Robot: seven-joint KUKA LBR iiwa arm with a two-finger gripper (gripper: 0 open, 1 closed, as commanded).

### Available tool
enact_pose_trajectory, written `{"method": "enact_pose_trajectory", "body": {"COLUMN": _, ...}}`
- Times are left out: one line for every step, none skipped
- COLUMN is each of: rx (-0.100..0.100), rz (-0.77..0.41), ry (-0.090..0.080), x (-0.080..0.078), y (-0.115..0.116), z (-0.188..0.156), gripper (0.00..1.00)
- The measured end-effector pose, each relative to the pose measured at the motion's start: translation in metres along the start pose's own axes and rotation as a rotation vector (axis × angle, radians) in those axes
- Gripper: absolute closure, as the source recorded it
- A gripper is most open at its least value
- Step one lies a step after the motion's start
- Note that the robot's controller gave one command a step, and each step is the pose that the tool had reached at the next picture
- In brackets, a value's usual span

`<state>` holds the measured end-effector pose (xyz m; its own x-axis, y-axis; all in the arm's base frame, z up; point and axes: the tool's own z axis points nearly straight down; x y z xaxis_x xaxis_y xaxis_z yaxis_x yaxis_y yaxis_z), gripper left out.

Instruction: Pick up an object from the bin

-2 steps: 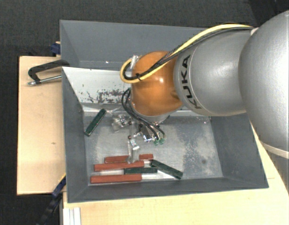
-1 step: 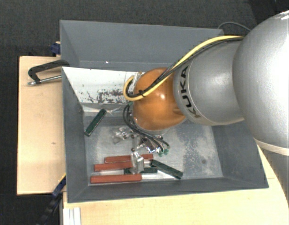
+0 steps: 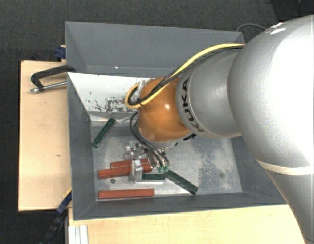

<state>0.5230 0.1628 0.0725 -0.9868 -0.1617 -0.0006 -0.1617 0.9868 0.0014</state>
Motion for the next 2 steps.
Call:
{"method": "enact_pose_trajectory", "body": {"rx": 0.000, "rz": 0.001, "ry": 0.000, "x": 0.000, "y": 0.000, "z": 0.000, "gripper": 1.00}}
{"method": "enact_pose_trajectory", "body": {"rx": 0.001, "rz": 0.012, "ry": -0.012, "x": 0.019, "y": -0.040, "z": -0.179, "gripper": 1.00}}
